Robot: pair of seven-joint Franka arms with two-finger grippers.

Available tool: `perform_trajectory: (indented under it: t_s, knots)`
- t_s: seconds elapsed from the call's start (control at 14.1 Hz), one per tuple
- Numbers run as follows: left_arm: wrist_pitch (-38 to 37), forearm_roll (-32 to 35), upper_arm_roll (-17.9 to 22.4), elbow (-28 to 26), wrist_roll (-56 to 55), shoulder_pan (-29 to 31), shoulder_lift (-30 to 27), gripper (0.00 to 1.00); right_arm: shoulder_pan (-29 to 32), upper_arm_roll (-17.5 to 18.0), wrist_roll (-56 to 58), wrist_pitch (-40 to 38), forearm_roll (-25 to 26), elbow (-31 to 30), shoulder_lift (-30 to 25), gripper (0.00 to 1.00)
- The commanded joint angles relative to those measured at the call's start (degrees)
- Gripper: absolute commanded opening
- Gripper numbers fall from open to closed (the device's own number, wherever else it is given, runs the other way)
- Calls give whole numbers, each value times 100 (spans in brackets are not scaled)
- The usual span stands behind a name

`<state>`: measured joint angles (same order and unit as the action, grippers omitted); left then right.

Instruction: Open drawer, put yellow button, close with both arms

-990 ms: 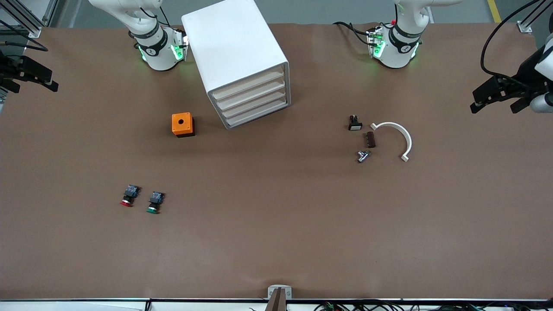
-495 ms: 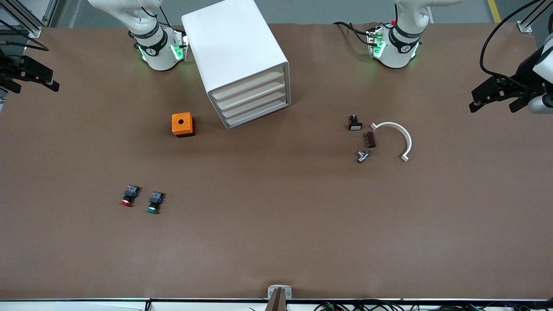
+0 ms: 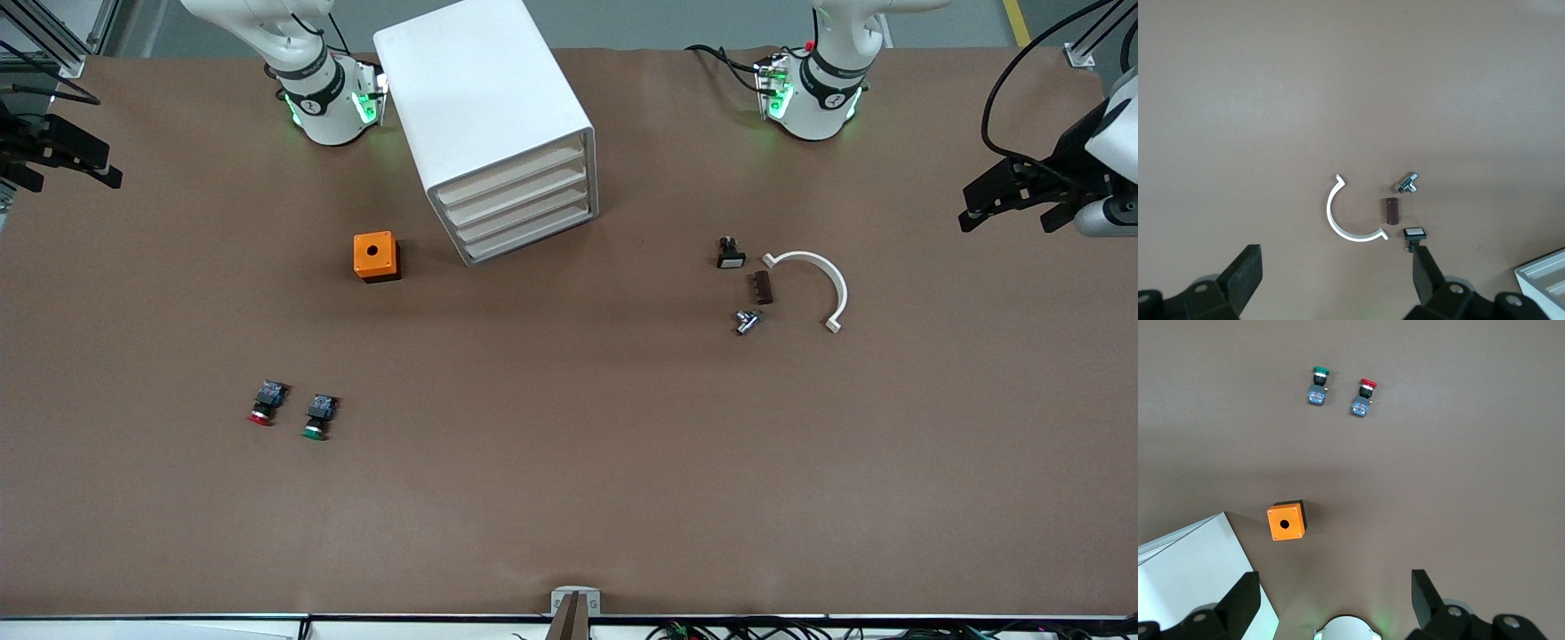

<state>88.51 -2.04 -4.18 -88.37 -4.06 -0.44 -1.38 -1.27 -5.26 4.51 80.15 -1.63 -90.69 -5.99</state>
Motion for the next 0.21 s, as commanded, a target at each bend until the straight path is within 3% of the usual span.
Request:
perform_trajectory:
  t_s: [0.0, 0.14]
  knots:
    - [-79, 116, -57, 92, 54, 36, 15, 99, -31, -54, 50, 10, -92, -125, -174, 100]
    - [-79, 125, -57, 100, 28, 27, 15, 99, -31, -45, 146, 10, -83, -107, -174, 100]
